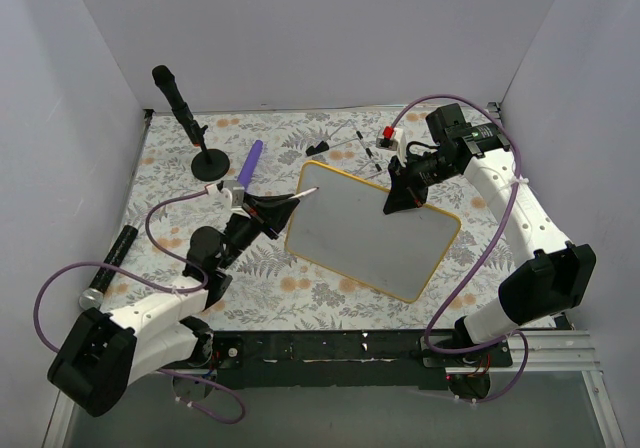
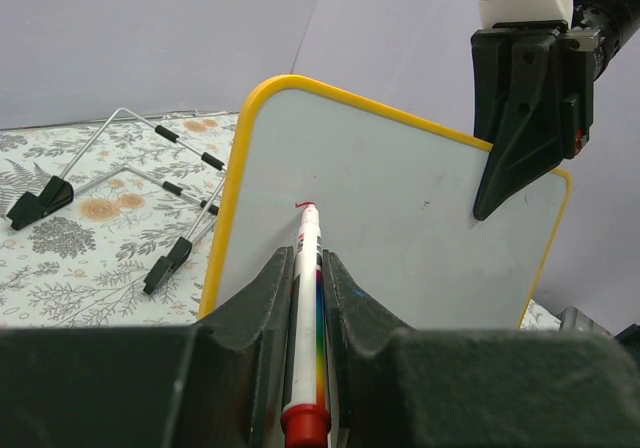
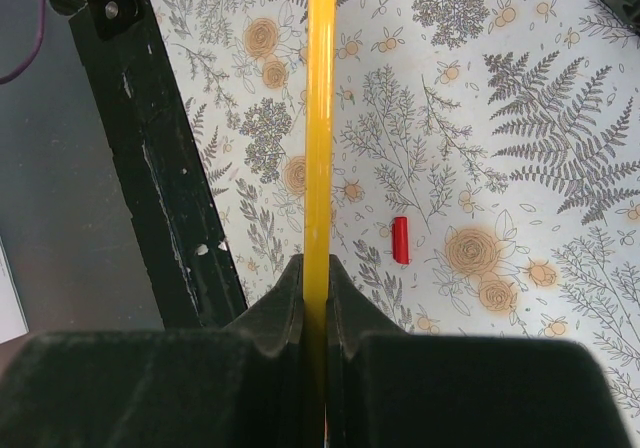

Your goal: Write a sentence on the whiteboard

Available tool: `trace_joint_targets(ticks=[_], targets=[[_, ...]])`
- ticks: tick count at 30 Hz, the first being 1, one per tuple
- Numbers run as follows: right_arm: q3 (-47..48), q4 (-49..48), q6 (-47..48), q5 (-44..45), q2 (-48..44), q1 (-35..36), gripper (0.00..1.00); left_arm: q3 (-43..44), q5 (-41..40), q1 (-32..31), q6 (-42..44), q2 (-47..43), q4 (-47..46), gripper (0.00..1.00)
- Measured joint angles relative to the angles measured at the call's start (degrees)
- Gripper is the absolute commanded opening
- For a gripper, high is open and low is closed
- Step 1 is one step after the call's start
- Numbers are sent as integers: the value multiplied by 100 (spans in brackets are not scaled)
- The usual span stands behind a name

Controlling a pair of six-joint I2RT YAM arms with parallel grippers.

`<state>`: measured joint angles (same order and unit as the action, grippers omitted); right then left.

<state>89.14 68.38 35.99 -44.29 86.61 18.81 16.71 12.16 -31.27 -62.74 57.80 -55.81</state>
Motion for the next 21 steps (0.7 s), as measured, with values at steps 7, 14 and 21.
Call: trace_joint_targets(ticks=[7, 14, 21], targets=[[0, 0, -13, 4, 0, -4, 1, 52, 157, -68, -118, 249, -179, 0], [0, 0, -9, 0, 0, -2, 1, 146, 332, -181, -142, 385, -164, 0], [0, 0, 9, -4, 0, 2, 1, 146, 201, -195, -92, 37, 15, 0]])
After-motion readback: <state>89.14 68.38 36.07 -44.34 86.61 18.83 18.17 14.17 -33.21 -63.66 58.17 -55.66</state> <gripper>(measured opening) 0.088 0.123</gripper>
